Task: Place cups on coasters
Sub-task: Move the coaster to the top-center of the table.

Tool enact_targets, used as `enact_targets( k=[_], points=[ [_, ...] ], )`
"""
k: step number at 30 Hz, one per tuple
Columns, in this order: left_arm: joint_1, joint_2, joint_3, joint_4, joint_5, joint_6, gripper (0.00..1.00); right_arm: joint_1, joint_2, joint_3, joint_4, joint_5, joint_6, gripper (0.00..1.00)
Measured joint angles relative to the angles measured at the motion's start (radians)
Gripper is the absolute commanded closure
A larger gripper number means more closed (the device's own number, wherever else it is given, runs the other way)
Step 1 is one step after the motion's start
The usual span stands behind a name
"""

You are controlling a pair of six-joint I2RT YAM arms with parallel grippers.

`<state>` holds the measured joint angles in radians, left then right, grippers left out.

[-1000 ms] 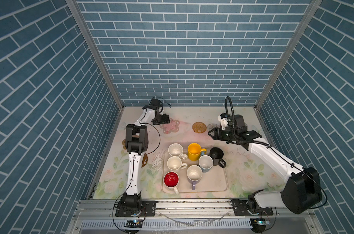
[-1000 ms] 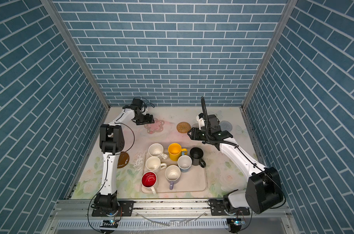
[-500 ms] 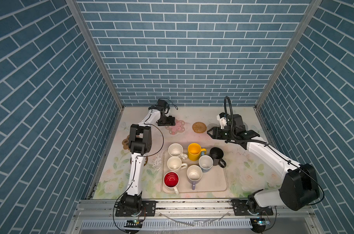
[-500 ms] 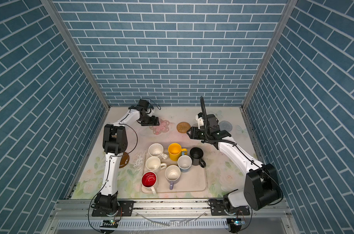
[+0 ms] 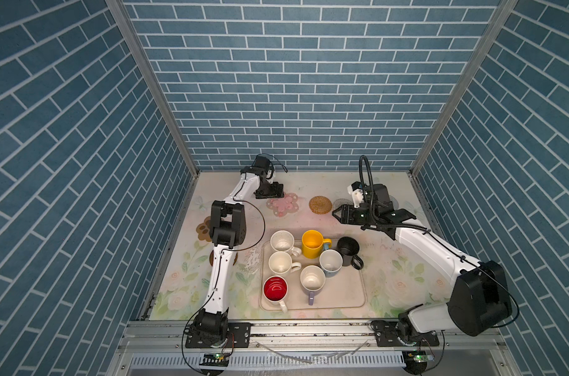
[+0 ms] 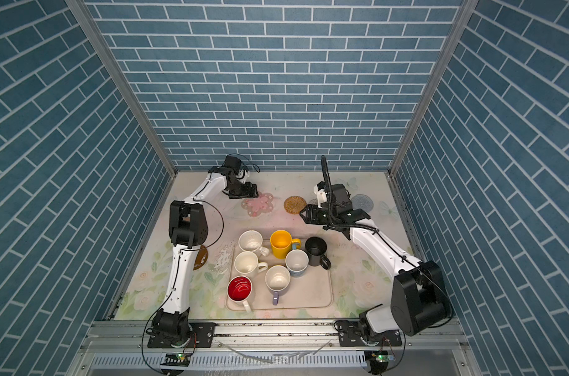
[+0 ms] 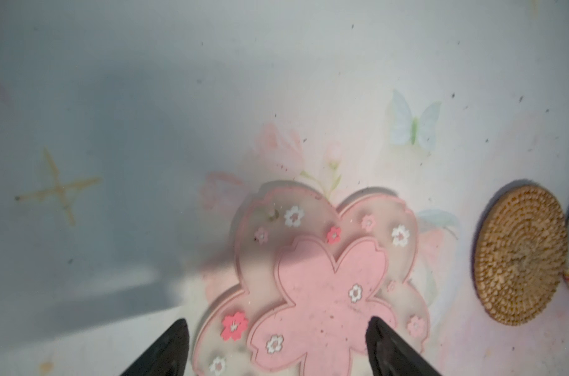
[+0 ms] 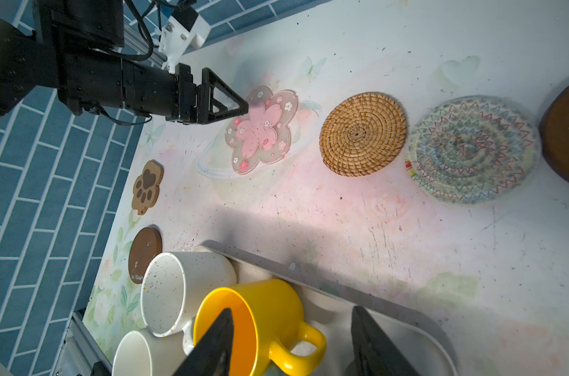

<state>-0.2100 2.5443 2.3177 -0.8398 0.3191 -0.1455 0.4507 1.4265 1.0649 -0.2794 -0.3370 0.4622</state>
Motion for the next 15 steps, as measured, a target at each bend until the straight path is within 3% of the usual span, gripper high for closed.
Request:
enact_targets(
  k=[15],
  points=[
    [-0.006,0.071,0.088,-0.001,0.045,-0.038,0.17,0.000,0.021,0.000,-0.012,0.000,0.000,0.41]
  ],
)
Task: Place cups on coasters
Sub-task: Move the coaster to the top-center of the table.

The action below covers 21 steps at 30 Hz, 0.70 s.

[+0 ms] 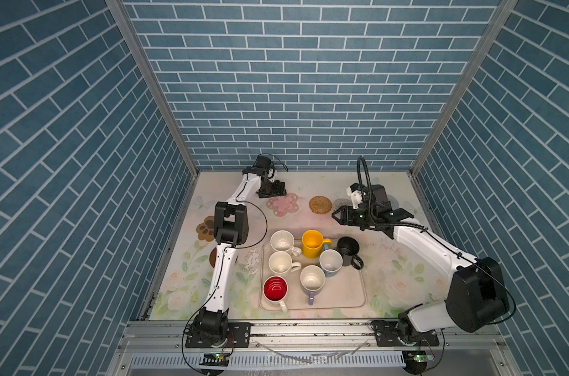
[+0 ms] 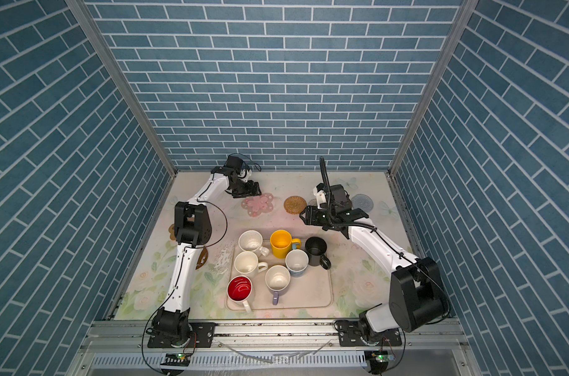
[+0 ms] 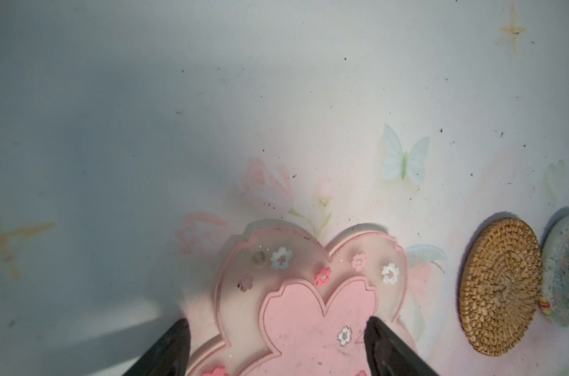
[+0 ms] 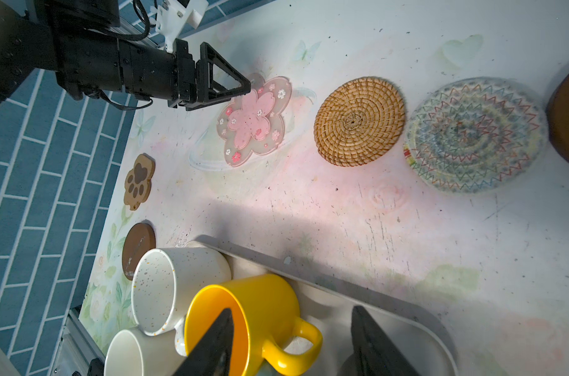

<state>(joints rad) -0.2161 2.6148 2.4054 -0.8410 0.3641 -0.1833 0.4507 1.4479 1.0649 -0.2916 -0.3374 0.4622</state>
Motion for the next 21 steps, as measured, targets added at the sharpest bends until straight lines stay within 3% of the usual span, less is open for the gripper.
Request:
enact_targets(
  k=[8,15,21],
  points=[
    [-0.035,-0.030,-0.064,0.023,-0.004,0.054,0.23,0.000,0.002,0.000,-0.001,0.000,0.000,0.41],
    [-0.057,-0.135,-0.254,0.078,-0.022,0.072,0.24,0.000,0.001,0.000,0.000,0.000,0.000,0.41],
    [-0.058,-0.190,-0.344,0.101,-0.029,0.072,0.16,0.000,0.001,0.000,0.001,0.000,0.000,0.41]
  ],
)
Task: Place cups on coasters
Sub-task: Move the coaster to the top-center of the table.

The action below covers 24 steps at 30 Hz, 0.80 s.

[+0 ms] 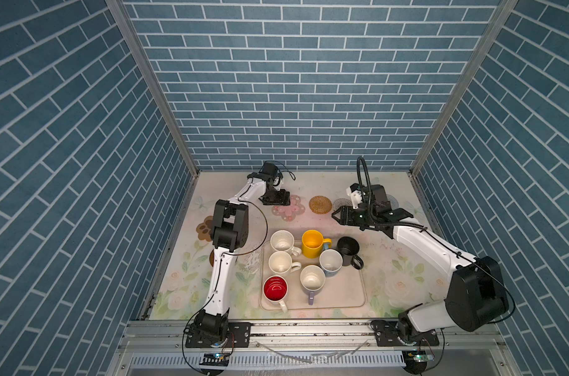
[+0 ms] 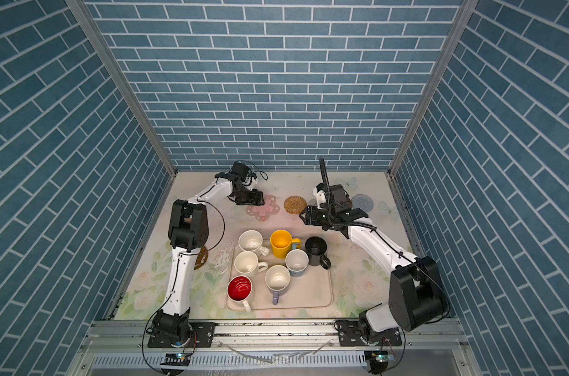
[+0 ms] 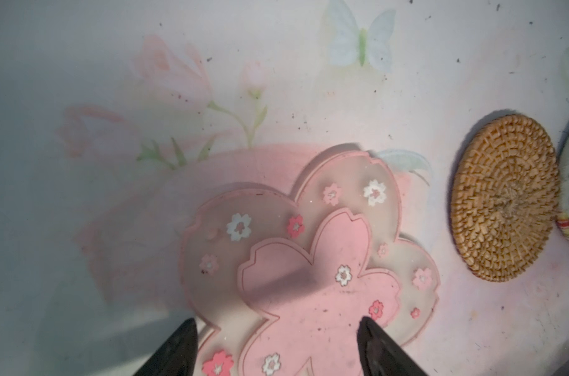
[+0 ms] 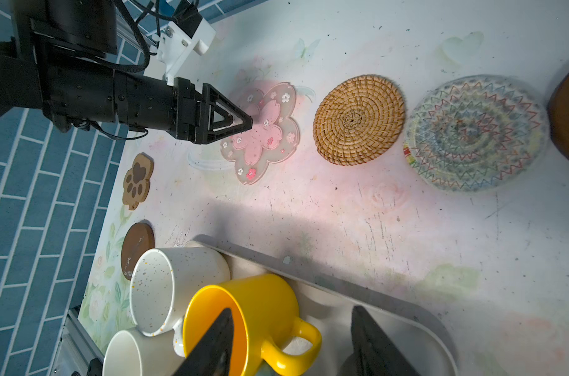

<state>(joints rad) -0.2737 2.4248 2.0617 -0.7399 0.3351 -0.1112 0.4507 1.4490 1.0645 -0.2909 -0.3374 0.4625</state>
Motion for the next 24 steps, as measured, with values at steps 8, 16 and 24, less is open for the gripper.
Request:
enact_targets(
  k=[8,16,24],
  points=[
    [0.000,-0.009,0.025,-0.055,-0.050,-0.004,0.07,0.000,0.012,0.002,0.000,-0.002,0.000,0.41],
    [0.021,-0.240,-0.057,-0.103,-0.194,-0.088,0.01,0.000,0.061,0.007,0.011,-0.008,0.000,0.40],
    [0.135,-0.543,-0.329,-0.085,-0.323,-0.179,0.01,0.005,0.098,0.041,0.087,-0.007,0.003,0.39]
  ],
)
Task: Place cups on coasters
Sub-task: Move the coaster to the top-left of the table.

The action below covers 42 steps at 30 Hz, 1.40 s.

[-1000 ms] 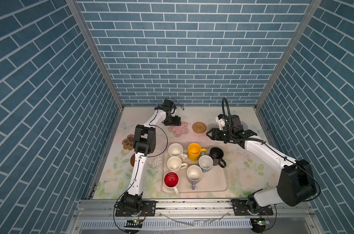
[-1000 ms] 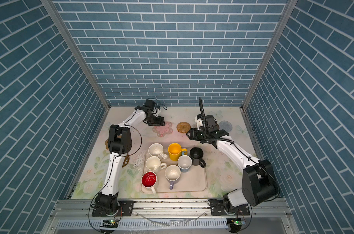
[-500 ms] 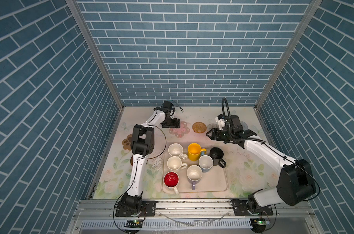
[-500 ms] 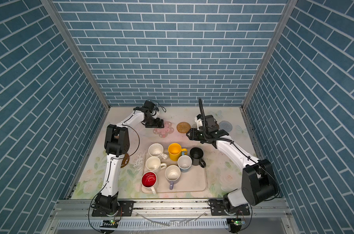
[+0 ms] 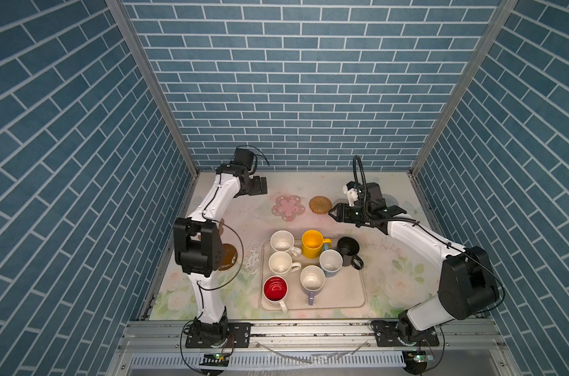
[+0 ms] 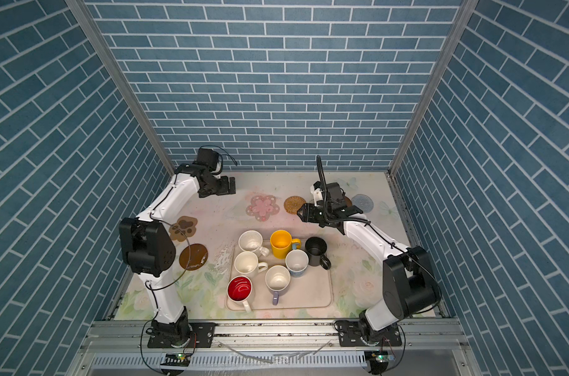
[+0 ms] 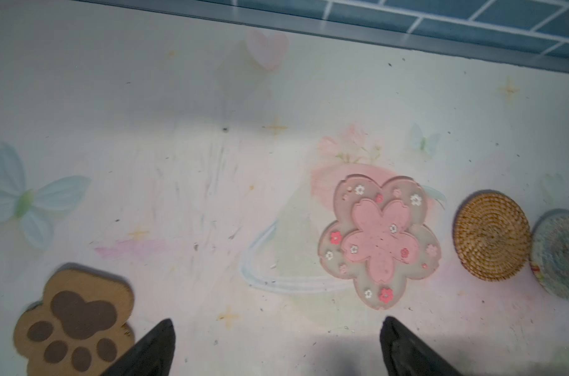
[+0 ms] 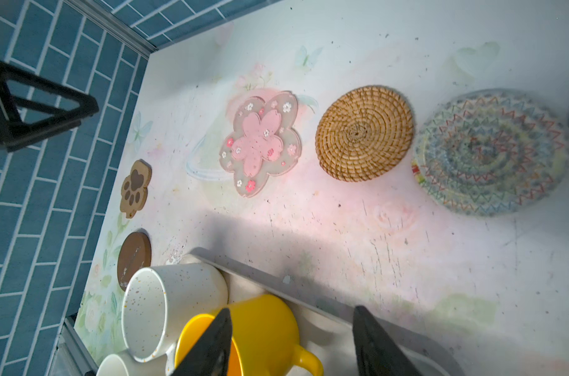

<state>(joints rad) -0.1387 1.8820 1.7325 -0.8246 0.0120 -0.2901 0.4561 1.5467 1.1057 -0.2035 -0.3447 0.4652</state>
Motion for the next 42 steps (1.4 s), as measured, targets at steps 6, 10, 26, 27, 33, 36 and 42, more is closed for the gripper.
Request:
enact_targets(
  k=[6,10,26,27,33,36,42],
  points=[
    [0.131,-0.107,-0.180,0.008,-0.016,-0.023,0.01,0.016,0.079,0.023,0.078,-0.004,0.007,0.39],
    [0.208,-0.148,-0.266,0.028,0.002,-0.028,0.05,0.029,0.135,0.066,0.108,-0.005,0.009,0.38],
    [0.472,-0.100,-0.390,0.133,0.109,-0.005,0.17,0.037,0.250,0.223,0.167,-0.061,0.009,0.39],
    [0.478,-0.090,-0.390,0.141,0.113,-0.001,0.19,0.037,0.252,0.225,0.169,-0.068,0.009,0.40],
    [0.500,-0.029,-0.429,0.196,0.159,0.013,0.34,0.037,0.253,0.226,0.176,-0.106,0.009,0.40],
    [0.501,0.001,-0.432,0.214,0.172,0.015,0.36,0.037,0.253,0.226,0.177,-0.116,0.009,0.40],
    [0.502,0.045,-0.431,0.244,0.180,0.015,0.35,0.037,0.244,0.226,0.179,-0.121,0.009,0.40]
  ],
)
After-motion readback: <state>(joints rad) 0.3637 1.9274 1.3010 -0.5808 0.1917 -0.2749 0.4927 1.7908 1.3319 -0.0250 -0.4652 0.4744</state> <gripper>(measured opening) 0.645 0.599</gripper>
